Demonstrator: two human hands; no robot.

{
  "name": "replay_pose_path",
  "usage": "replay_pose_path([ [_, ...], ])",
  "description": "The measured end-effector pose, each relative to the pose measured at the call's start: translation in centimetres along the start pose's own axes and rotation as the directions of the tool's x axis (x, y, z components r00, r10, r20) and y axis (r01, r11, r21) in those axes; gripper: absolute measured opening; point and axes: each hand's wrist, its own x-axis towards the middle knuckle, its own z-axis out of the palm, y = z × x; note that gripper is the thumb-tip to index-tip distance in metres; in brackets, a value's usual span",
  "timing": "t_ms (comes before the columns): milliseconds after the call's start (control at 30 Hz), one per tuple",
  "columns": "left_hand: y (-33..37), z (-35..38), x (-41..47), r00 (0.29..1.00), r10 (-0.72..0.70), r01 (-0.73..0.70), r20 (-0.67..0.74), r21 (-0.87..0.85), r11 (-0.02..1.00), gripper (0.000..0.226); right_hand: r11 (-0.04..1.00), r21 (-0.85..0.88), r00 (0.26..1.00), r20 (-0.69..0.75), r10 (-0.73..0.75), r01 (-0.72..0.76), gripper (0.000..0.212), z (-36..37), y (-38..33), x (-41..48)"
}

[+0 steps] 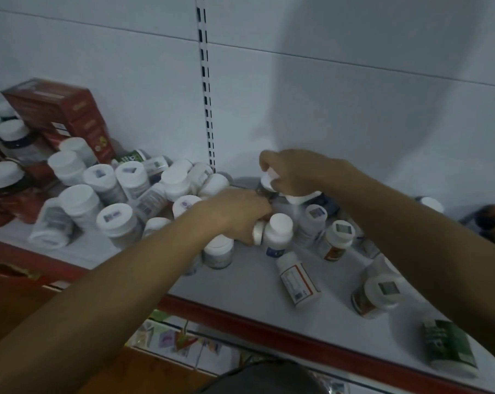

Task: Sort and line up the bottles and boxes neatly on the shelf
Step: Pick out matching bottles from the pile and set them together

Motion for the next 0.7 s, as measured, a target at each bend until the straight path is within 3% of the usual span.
replay_pose_path([
  [200,-2.4,-3.8,-4.0,0.980,-0.148,0.121,-0.136,-0.189,0.974,0.052,0.964,-0.232,0.990,-0.017,-0.139,0.131,0.037,-0.2,-1.1,-0.9],
  [267,-3.4,-4.8,-5.5,0.970,-0.207,0.186,-0.129,-0.159,0.970,0.052,0.955,-0.224,0.978,-0.035,-0.205,0.192,0.034,-0.2,-1.7,-0.4],
  [400,-4.2,-5.0,-7.0,0.951,-0.300,0.291,-0.070,-0.116,0.950,0.053,0.961,-0.166,0.974,0.076,-0.212,0.222,0.044,1.4,-2.7,0.7],
  [600,-4.4,-3.5,-8.0,0.950,-0.311,0.308,-0.012,-0.114,0.944,0.060,0.974,-0.121,0.981,0.060,-0.183,0.190,0.035,0.4,-1.8,0.8],
  [700,-4.7,-3.6,-8.7,0.943,-0.328,0.309,-0.065,-0.203,0.929,0.065,0.974,-0.121,0.981,0.066,-0.183,0.190,0.031,-1.4,-1.4,0.3],
])
